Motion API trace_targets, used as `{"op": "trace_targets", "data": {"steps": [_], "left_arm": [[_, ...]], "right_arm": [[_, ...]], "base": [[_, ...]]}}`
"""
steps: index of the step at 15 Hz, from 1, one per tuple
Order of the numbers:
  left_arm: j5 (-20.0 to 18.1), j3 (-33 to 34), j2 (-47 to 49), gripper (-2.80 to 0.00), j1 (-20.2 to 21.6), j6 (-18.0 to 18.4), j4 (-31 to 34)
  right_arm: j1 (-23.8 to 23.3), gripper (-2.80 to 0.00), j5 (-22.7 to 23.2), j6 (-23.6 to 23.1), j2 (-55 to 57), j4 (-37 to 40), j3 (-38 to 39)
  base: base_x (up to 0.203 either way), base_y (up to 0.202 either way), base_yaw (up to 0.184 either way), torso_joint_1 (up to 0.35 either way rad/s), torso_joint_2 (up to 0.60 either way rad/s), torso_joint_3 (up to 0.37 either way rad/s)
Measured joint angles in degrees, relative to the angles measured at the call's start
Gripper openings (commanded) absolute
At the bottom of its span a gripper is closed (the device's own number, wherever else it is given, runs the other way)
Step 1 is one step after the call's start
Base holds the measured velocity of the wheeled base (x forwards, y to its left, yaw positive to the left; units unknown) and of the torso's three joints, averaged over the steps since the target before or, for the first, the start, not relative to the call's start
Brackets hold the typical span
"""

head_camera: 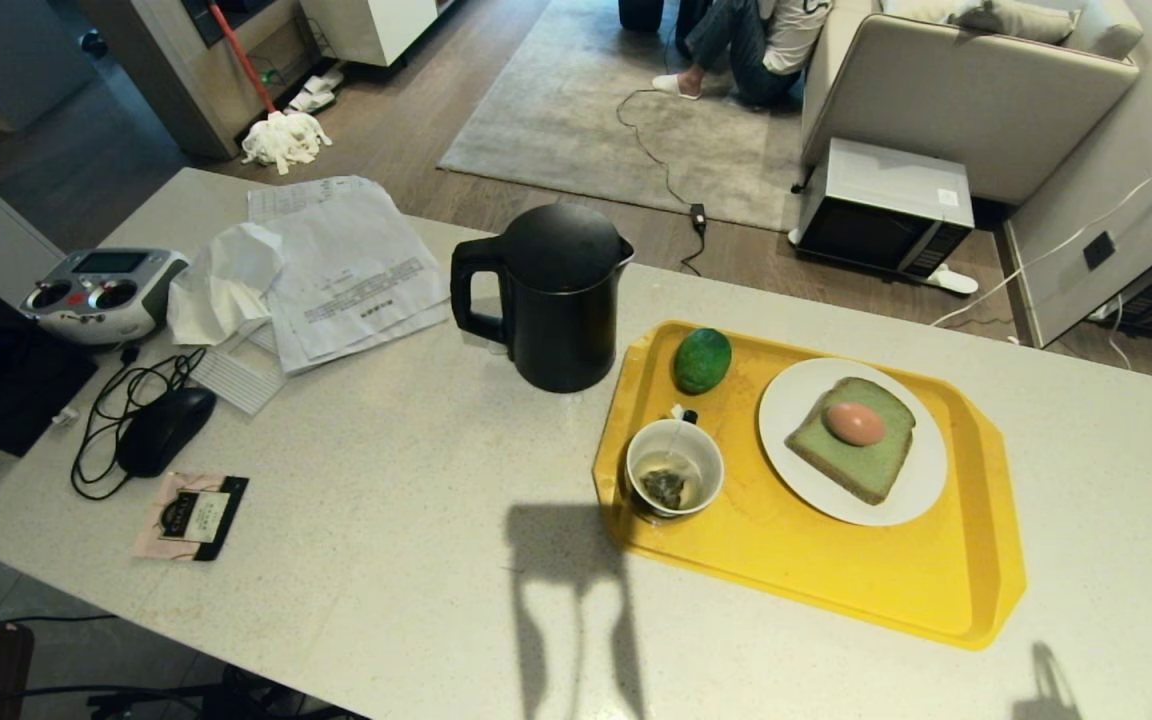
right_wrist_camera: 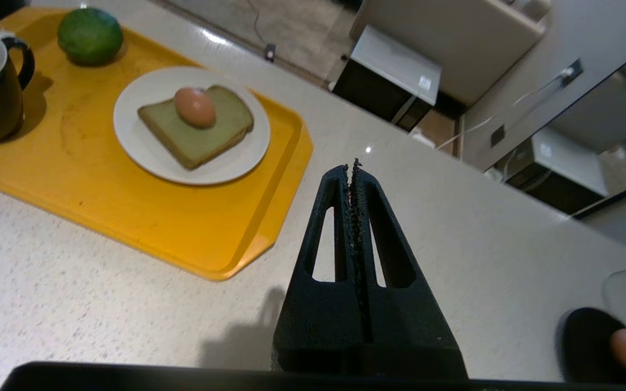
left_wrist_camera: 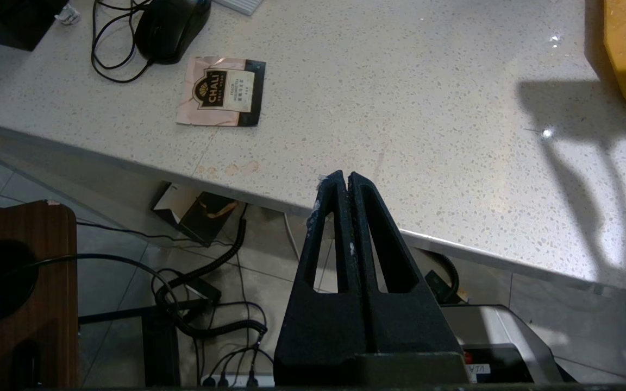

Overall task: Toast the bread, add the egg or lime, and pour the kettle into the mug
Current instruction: Pick up the kettle

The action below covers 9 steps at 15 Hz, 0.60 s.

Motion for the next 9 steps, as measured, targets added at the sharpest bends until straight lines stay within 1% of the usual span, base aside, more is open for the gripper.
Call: {"op": "trace_targets", "data": {"steps": [4,5,9], "left_arm": [[0.0,0.0,0.0,-2.8,0.0,-0.02,0.02],[0.01,0.0,0.0,-2.8,0.0,-0.03,0.0],[0.0,0.0,0.0,-2.8,0.0,0.0,0.02]], "right_arm": [[-0.05,-2.8,0.14,1.83,-0.02,-1.89,8.74],[-0.02,-2.8,1.06,2.04,-0.02,-1.87,9.77],[-0.02,-2.8,7.65,3.07,-0.02,-1.75,11.65]], "base": [[0.0,0.0,0.0,0.0,0.0,0.0],[0.0,0.0,0.0,0.0,0.0,0.0],[0.0,0.0,0.0,0.0,0.0,0.0]]}}
